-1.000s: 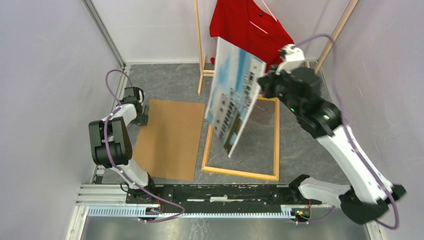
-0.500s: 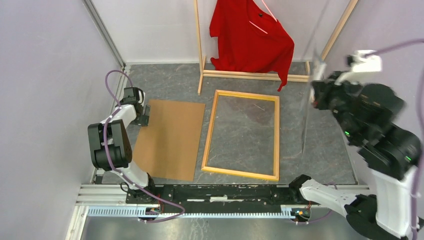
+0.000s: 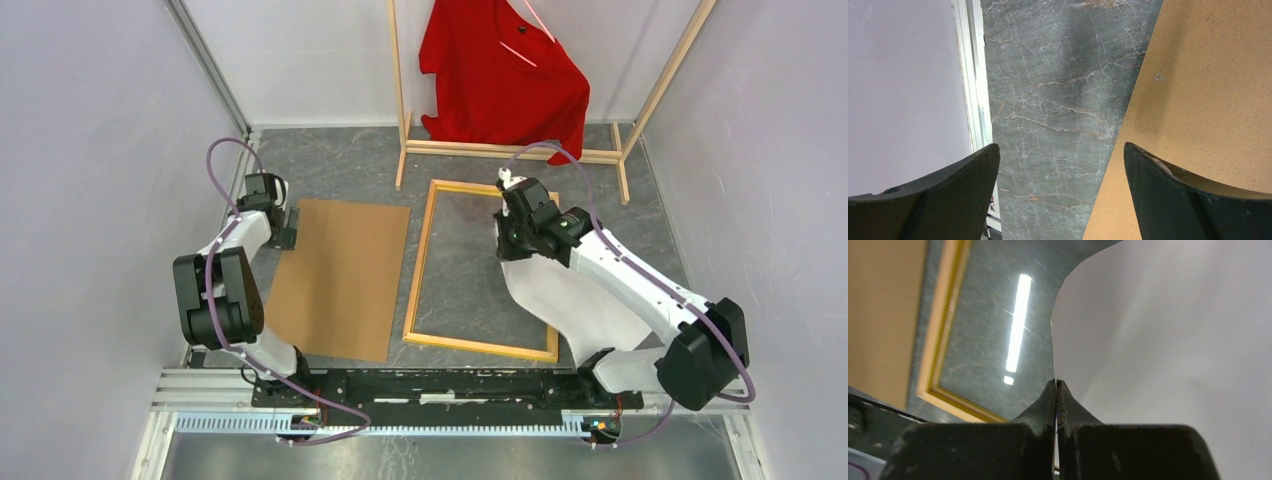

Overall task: Put the photo into the frame
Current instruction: Turn over the photo from the photo frame.

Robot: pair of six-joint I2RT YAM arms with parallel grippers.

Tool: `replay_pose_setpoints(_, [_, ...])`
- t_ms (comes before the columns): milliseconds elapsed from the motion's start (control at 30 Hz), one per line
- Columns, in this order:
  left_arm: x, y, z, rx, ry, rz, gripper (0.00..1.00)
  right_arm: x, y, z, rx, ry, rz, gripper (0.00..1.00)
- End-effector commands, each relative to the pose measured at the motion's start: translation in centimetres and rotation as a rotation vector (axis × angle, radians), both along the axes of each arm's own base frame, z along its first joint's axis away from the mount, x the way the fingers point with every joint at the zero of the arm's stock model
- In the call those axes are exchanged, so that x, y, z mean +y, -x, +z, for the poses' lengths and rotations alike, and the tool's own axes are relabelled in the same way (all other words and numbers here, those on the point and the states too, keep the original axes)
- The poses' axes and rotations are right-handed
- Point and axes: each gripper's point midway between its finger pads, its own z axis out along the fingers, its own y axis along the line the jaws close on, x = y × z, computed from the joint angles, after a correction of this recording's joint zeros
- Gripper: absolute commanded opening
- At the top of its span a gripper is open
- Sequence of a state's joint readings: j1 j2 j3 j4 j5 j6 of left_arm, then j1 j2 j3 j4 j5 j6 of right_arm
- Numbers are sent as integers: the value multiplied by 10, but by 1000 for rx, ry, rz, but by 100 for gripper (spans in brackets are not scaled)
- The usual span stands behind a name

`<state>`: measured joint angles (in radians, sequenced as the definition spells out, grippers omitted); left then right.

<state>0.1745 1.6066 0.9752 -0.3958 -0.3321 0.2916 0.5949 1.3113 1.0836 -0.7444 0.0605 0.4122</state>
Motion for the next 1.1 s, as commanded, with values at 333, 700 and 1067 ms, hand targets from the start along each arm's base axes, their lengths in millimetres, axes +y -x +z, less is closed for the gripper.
replay_pose_setpoints(333, [-2,0,10,-37,4,-8,98,103,-74,20,-60,-506,-313,0])
replay_pose_setpoints(700, [-2,-4,15,-29,-5,-21,98,93,-104,35,-185,-626,-677,0])
replay_pose_setpoints(1067, [-10,-1,15,-20,-7,-44,100,50,-124,23,-311,-626,-1039,0])
